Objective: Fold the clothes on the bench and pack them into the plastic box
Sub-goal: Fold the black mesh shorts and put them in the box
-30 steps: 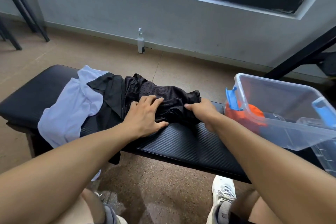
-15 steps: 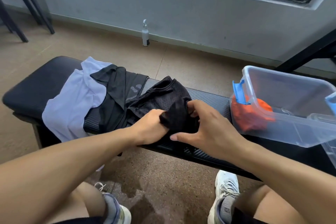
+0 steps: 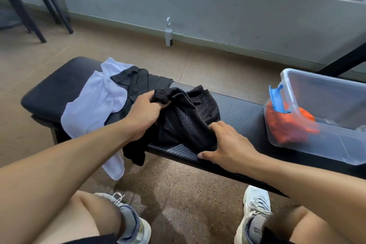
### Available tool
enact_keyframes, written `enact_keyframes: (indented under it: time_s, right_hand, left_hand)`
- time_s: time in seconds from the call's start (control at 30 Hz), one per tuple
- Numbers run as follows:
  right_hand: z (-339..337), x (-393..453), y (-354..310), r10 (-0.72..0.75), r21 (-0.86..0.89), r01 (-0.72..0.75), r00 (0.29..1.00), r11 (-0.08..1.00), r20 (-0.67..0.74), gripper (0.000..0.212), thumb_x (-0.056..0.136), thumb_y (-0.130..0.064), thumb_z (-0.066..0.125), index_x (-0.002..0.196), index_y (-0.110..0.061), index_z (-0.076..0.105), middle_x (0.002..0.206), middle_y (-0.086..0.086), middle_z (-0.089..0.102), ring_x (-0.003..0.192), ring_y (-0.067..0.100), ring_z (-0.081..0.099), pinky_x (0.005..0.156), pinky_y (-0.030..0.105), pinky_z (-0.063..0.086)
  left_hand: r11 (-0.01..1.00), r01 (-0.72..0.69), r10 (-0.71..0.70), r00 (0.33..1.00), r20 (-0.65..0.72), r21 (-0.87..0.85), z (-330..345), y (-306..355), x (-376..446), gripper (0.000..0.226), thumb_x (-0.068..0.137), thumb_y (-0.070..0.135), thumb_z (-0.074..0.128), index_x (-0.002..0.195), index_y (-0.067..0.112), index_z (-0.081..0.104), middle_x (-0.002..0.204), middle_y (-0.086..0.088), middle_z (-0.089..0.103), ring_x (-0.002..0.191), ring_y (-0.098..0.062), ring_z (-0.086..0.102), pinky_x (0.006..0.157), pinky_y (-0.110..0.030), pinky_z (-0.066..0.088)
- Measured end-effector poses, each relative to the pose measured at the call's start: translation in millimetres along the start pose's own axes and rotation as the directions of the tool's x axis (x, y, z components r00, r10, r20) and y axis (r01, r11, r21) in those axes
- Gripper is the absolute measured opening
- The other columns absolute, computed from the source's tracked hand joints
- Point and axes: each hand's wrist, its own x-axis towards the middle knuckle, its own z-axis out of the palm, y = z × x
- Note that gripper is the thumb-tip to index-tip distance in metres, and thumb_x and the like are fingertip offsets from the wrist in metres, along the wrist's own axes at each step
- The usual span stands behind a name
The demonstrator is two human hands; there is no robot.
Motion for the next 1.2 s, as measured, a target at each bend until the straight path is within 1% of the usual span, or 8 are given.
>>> enact_keyframes:
  time_s: [0.13, 0.3, 0.43, 0.6, 0.7, 0.93, 1.07, 1.2]
  right_hand:
    - [-7, 4, 2, -0.013, 0.01, 0.014, 0.998, 1.0, -0.067, 0.017, 0.086, -0.03, 0.068, 0.091, -0.028, 0.052, 0.1, -0.009, 0.061, 0.101, 0.021, 0.059, 0.076, 0.036, 0.044]
    - [-45, 8, 4, -0.032, 0.55, 0.132, 0.982, 0.824, -0.188, 0.032, 0.075, 0.011, 0.064, 0.081, -0.02, 0.057, 0.076, 0.001, 0.068, 0.073, 0.015, 0.063, 0.067, 0.038, 0.052]
    - [-68, 10, -2, 0.075, 0.82, 0.188, 0.96, 0.54, -0.27, 0.048, 0.071, 0.028, 0.044, 0.075, -0.019, 0.053, 0.059, -0.014, 0.055, 0.055, 0.001, 0.048, 0.049, 0.014, 0.039]
    - [-87, -5, 6, -0.084, 0.546, -0.055, 0.971, 0.836, 0.226, 0.03, 0.07, 0.012, 0.051, 0.074, -0.017, 0.056, 0.062, -0.004, 0.048, 0.055, 0.009, 0.039, 0.048, 0.019, 0.028]
    - [-90, -12, 1, -0.105, 0.533, -0.133, 0.914, 0.836, 0.392, 0.021, 0.06, -0.002, 0.053, 0.072, -0.019, 0.053, 0.069, 0.004, 0.042, 0.065, 0.018, 0.032, 0.053, 0.029, 0.023]
    - [-68, 31, 10, 0.124, 0.465, -0.025, 0.975, 0.885, -0.184, 0.027, 0.079, 0.007, 0.051, 0.075, -0.019, 0.049, 0.063, -0.006, 0.051, 0.051, 0.009, 0.041, 0.044, 0.021, 0.033]
    - [-47, 48, 23, 0.197, 0.241, -0.182, 0.979, 0.953, -0.043, 0.047, 0.08, 0.0, 0.05, 0.115, -0.032, 0.051, 0.112, 0.002, 0.065, 0.092, 0.021, 0.064, 0.079, 0.037, 0.056]
    - [-40, 44, 21, 0.201, 0.028, -0.202, 0.979, 0.979, 0.031, 0.075, 0.082, -0.004, 0.05, 0.15, -0.03, 0.032, 0.151, 0.002, 0.043, 0.137, 0.026, 0.045, 0.11, 0.046, 0.04]
  left_hand:
    - [0.999, 0.014, -0.008, 0.993, 0.119, -0.047, -12, 6, 1, 0.011, 0.083, 0.015, 0.078, 0.093, 0.018, 0.075, 0.094, -0.005, 0.077, 0.095, -0.031, 0.073, 0.087, -0.05, 0.057]
    - [0.997, 0.01, 0.006, 0.977, 0.213, -0.076, -28, 15, -3, 0.025, 0.09, 0.018, 0.071, 0.11, 0.002, 0.069, 0.11, -0.02, 0.073, 0.097, -0.026, 0.072, 0.09, -0.048, 0.057]
    - [0.996, 0.074, -0.057, 0.957, 0.283, -0.048, -28, 17, -9, 0.023, 0.093, 0.017, 0.067, 0.111, 0.003, 0.073, 0.115, -0.02, 0.072, 0.107, -0.029, 0.07, 0.094, -0.045, 0.054]
    - [0.971, 0.165, -0.238, 0.711, 0.662, 0.173, -29, 24, -24, 0.02, 0.095, 0.007, 0.061, 0.11, -0.001, 0.071, 0.109, -0.017, 0.075, 0.099, -0.025, 0.073, 0.086, -0.035, 0.056]
    - [0.943, 0.16, -0.327, 0.592, 0.736, 0.291, -29, 24, -27, 0.016, 0.097, 0.004, 0.059, 0.107, 0.005, 0.071, 0.104, -0.013, 0.076, 0.092, -0.022, 0.073, 0.079, -0.033, 0.058]
    - [0.945, 0.018, -0.137, 0.929, 0.344, 0.327, -32, 13, 0, 0.016, 0.084, 0.007, 0.059, 0.081, 0.02, 0.068, 0.08, -0.005, 0.071, 0.077, -0.024, 0.068, 0.066, -0.039, 0.06]
    - [0.87, -0.05, -0.073, 0.971, 0.228, 0.49, -25, 5, 7, 0.021, 0.071, 0.019, 0.062, 0.091, 0.024, 0.069, 0.09, -0.002, 0.076, 0.076, -0.024, 0.068, 0.061, -0.032, 0.058]
    - [0.789, -0.161, 0.024, 0.972, 0.232, 0.593, -20, 7, 14, 0.027, 0.08, 0.036, 0.078, 0.104, 0.031, 0.066, 0.094, 0.01, 0.069, 0.083, -0.011, 0.065, 0.077, -0.027, 0.049]
